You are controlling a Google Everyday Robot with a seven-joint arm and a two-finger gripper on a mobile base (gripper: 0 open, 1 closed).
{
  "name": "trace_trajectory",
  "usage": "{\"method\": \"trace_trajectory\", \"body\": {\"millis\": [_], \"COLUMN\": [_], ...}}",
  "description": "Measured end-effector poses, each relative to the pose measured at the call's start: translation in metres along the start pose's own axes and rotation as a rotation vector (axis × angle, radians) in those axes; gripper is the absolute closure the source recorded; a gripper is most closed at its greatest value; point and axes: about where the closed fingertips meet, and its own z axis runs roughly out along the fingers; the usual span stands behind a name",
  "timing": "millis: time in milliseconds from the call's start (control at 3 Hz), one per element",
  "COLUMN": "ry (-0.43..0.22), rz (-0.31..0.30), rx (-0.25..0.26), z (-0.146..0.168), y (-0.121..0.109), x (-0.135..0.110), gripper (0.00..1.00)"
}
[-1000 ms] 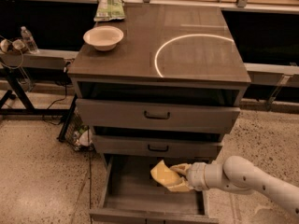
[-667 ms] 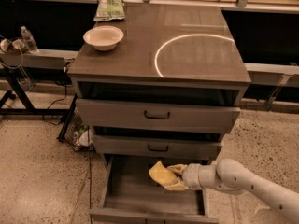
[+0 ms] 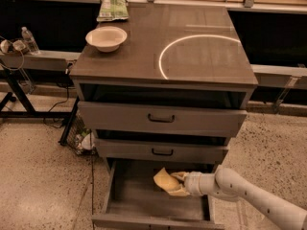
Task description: Place sponge into bottom drawer
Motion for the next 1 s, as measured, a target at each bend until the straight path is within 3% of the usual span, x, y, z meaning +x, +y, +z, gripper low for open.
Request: {"method": "trace_trajectory", "body": {"millis": [333,667,1000], "ry": [0.044,0.077,0.086], "rz": [-0.005,0.006,0.015], "rx": [0.007,0.011,0.01], "z": [0.014,0.023,0.032], "y": [-0.005,-0.011,-0.016], "x": [0.033,0.06,0.074], "gripper": [1.0,0.86,0.62]}}
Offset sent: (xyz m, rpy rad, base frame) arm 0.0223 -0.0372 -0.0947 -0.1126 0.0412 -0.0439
